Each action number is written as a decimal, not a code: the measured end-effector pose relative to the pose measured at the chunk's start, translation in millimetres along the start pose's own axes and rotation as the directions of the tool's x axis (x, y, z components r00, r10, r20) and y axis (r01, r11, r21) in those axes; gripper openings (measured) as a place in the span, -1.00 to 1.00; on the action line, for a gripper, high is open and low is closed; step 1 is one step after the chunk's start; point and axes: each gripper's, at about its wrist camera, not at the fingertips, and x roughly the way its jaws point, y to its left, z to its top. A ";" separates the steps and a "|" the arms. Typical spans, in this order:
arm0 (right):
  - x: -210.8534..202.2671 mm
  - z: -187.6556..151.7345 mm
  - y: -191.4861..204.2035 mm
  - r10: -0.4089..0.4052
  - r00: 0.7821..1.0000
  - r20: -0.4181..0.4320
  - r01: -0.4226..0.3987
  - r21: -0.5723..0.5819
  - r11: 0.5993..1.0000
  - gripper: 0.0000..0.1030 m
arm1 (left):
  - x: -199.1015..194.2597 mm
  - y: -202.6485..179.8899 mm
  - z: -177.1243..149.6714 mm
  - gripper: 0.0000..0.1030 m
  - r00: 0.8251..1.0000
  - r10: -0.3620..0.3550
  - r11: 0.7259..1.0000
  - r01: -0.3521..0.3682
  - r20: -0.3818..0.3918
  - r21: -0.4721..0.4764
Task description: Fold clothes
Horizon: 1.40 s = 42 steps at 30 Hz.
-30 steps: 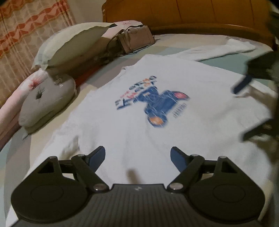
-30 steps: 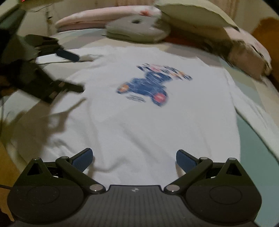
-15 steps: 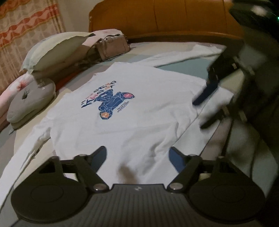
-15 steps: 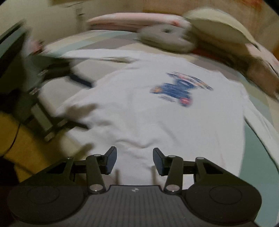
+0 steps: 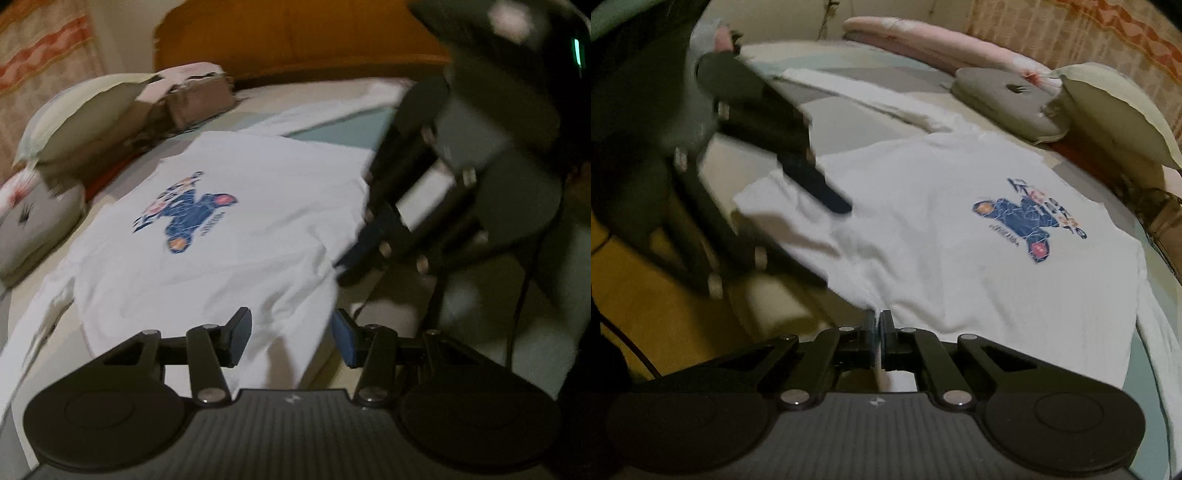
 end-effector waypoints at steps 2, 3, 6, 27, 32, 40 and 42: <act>-3.4 2.1 0.0 -0.007 1.000 0.007 0.007 -0.001 1.000 -0.93 | 9.4 -2.4 2.3 -0.24 0.999 0.043 0.998 -0.043 -0.016 0.041; -4.5 2.4 0.6 -0.012 1.000 0.005 0.012 -0.005 1.000 -0.93 | 12.3 -0.3 3.9 -0.34 0.998 0.060 0.997 -0.059 -0.022 0.039; -13.7 0.9 6.5 0.001 1.000 0.016 -0.001 -0.013 1.000 -0.91 | 14.0 14.6 6.5 -0.43 0.999 0.046 0.998 -0.047 -0.020 -0.041; 8.0 -7.1 5.0 0.118 0.985 -0.124 -0.128 -0.077 0.989 -0.93 | -27.6 54.8 -2.2 -0.28 0.998 0.042 0.966 -0.031 0.038 -0.258; -5.0 -11.5 -7.1 0.234 0.959 -0.161 -0.233 0.026 0.972 -0.97 | -43.6 59.2 -7.4 -0.28 0.998 0.049 0.964 -0.037 0.042 -0.264; -12.7 -11.1 -0.8 0.210 0.971 -0.110 -0.209 0.025 0.978 -0.69 | -68.1 47.8 -13.9 -0.28 0.999 -0.006 0.979 0.017 0.054 -0.205; -11.1 -10.6 1.9 0.206 0.973 -0.101 -0.205 0.021 0.978 -0.62 | -64.8 35.6 -19.2 -0.26 0.999 -0.037 0.986 0.041 0.026 -0.163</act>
